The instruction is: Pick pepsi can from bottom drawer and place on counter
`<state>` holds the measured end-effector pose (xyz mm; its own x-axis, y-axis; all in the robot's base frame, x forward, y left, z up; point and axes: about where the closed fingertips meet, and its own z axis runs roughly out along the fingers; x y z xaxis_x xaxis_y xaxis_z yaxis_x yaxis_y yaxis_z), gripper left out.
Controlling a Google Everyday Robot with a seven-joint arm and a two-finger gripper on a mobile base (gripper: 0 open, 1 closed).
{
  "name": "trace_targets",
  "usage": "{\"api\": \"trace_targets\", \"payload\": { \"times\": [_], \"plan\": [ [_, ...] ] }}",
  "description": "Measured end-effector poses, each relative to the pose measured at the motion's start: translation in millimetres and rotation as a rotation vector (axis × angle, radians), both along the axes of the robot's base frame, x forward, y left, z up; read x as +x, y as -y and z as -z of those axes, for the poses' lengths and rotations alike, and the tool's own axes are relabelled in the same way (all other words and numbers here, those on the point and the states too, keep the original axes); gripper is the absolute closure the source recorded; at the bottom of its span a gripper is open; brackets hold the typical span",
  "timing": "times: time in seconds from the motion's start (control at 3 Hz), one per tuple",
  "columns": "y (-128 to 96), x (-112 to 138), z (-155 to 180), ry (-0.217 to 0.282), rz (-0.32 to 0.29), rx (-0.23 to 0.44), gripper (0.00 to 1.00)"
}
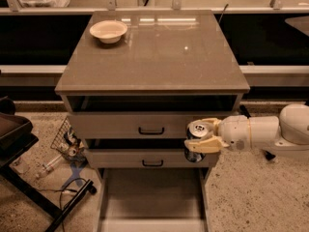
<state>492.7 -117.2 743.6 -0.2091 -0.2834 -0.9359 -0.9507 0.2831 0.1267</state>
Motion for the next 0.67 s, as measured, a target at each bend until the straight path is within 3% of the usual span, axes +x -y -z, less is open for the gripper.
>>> {"api": "trace_targets", "payload": {
  "times": [0.33,0.67],
  "plan": [
    [-2.6,2.0,-5.3,-0.004,0.001,0.002,1.00],
    [5.1,12.7,-47.4,-0.013,0.048,0.011,1.00]
  ]
}}
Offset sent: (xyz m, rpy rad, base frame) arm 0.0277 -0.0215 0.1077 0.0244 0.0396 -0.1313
